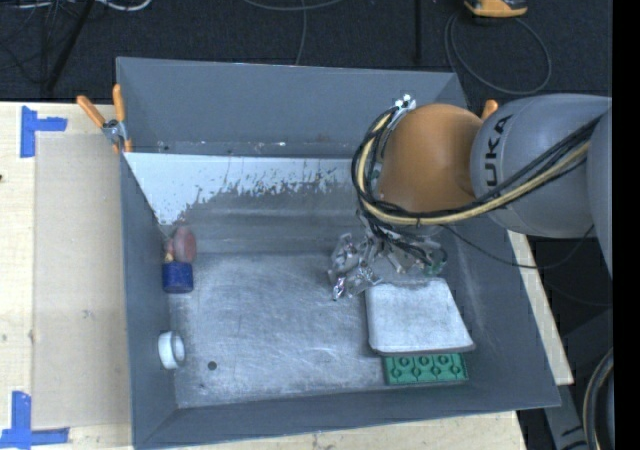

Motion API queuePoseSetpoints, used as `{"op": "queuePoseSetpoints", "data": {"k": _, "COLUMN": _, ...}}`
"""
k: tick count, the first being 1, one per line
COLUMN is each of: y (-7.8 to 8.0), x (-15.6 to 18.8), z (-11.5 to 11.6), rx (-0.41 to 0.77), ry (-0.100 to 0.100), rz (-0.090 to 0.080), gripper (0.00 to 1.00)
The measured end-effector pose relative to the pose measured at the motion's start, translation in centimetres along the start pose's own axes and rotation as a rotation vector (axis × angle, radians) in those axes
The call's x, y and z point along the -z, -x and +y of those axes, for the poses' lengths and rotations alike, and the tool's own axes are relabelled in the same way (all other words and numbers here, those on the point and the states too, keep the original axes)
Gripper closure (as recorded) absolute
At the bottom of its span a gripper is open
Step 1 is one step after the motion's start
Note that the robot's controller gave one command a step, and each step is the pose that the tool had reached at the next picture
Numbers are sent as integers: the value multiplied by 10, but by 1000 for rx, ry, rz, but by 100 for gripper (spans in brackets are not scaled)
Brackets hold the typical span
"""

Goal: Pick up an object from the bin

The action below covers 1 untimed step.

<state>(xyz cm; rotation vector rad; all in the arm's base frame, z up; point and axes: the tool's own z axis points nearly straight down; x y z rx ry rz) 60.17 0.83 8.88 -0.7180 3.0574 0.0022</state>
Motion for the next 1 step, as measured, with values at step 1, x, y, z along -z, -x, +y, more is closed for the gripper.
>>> {"op": "queuePoseSetpoints", "data": {"k": 1, "y": 3, "x": 142, "z": -2, "rx": 181, "ry": -5, "rz": -7, "gripper": 100}}
